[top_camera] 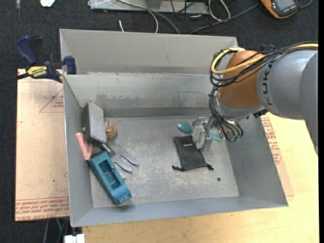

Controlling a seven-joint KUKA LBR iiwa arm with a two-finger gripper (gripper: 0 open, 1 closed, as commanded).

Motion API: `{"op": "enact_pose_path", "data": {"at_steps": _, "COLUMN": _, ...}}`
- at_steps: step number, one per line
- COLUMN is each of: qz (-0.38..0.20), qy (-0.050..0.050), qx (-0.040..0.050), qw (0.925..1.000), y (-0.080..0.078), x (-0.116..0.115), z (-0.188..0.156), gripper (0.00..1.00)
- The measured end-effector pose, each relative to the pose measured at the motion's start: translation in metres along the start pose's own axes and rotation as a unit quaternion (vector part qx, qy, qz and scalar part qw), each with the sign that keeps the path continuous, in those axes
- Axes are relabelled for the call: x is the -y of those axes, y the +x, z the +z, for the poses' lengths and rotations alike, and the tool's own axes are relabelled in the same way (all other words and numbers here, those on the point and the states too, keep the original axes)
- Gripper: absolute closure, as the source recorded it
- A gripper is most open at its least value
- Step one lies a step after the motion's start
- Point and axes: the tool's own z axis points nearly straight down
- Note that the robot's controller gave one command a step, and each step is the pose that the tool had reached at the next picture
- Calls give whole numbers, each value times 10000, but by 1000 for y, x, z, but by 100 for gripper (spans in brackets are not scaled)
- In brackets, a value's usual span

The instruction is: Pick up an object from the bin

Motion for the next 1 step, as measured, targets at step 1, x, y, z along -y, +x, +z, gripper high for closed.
{"op": "enact_pose_path", "data": {"at_steps": 1, "qz": 0, "qy": 3, "qx": 0, "qw": 10000, "y": 0, "x": 0, "z": 0, "gripper": 100}}
